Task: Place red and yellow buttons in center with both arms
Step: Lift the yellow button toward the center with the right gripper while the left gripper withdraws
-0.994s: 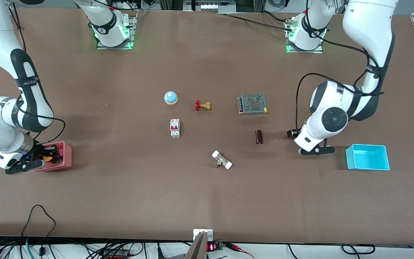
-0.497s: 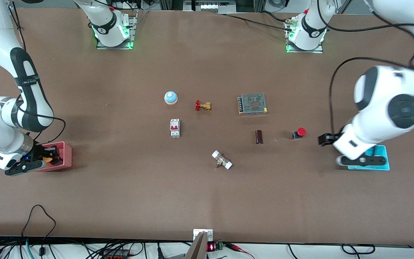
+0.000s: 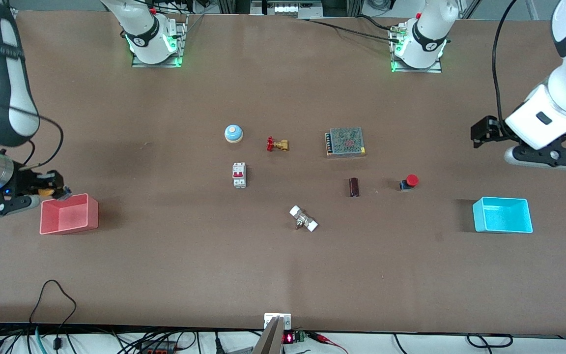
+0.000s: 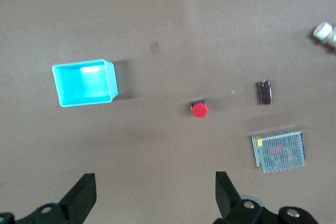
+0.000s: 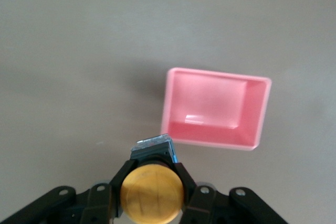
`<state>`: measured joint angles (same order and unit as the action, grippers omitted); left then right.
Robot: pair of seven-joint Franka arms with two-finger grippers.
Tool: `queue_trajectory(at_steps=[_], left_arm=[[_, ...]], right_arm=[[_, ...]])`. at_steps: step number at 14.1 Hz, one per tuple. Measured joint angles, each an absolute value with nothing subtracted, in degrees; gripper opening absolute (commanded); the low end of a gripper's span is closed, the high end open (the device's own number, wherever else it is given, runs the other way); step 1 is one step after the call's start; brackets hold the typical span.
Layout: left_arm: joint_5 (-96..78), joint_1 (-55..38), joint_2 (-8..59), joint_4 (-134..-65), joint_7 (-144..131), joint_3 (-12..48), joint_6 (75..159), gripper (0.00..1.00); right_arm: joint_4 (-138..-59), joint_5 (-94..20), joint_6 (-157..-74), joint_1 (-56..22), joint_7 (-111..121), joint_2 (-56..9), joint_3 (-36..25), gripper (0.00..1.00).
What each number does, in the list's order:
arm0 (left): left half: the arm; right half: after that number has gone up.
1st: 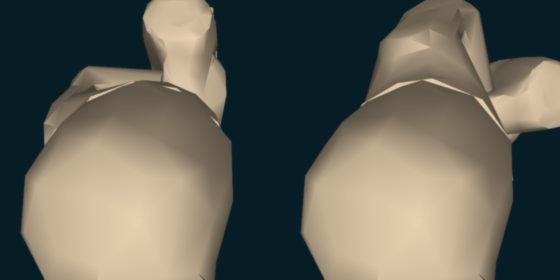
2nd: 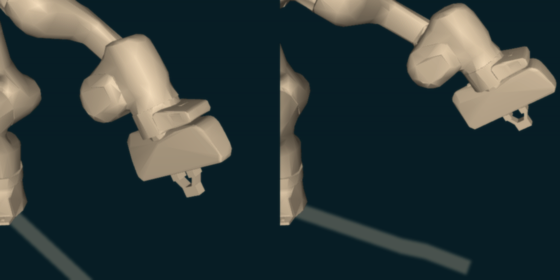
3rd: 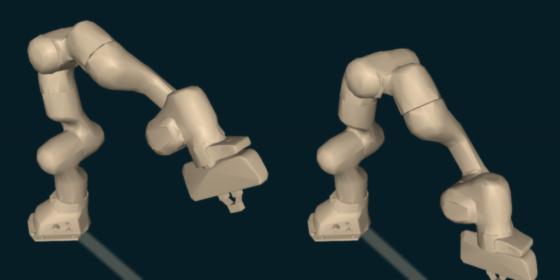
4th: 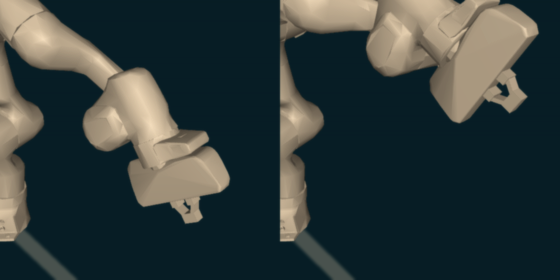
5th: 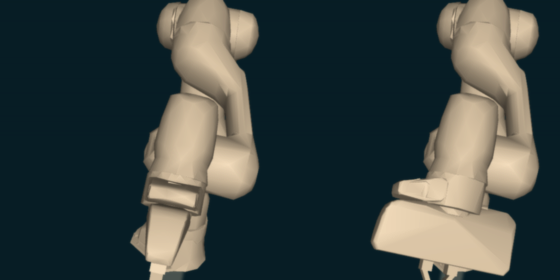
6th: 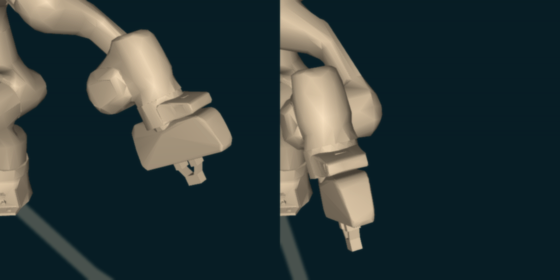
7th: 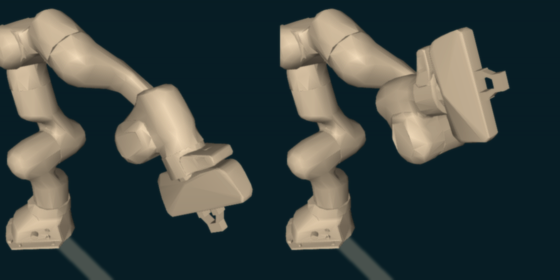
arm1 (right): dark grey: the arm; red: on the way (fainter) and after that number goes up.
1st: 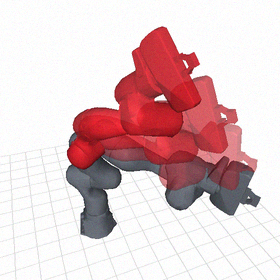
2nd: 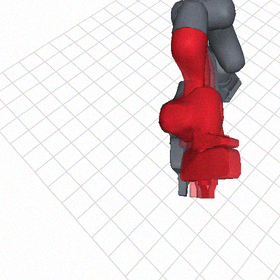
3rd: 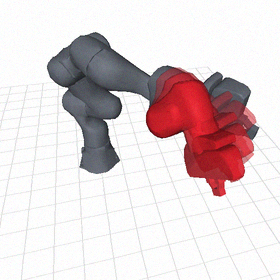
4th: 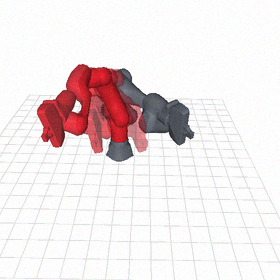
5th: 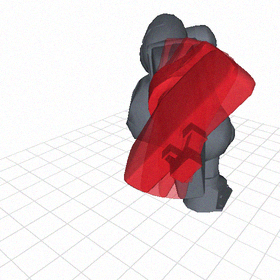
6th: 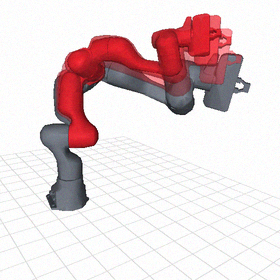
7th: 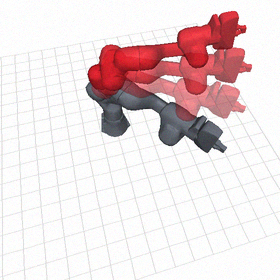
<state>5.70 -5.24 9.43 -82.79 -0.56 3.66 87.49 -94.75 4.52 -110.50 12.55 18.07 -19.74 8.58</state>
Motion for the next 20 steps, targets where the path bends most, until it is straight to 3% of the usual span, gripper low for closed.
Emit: queue_trajectory(at_steps=[3, 5, 12, 20], left_arm=[[5.7, -5.1, 3.6, -96.0, -0.6, 3.8, 94.9, 1.0], [5.4, -3.9, 1.1, -99.1, -0.7, 3.7, 95.6, 1.0], [1.3, 0.6, 4.1, -90.7, -2.8, 3.2, 92.2, 1.0], [1.2, 0.6, 4.7, -88.4, -3.1, 3.9, 91.2, 1.0]], right_arm=[[-99.9, 4.6, -110.3, 9.9, 3.6, -17.5, 14.5, 0.11], [-102.9, 4.6, -113.6, 6.3, -5.1, -17.7, 16.2, 0.11], [-115.7, 9.0, -133.0, -2.0, -18.8, -20.5, 16.7, 0.11], [-117.1, 11.7, -138.6, -3.9, -24.3, -25.8, 16.6, 0.14]])
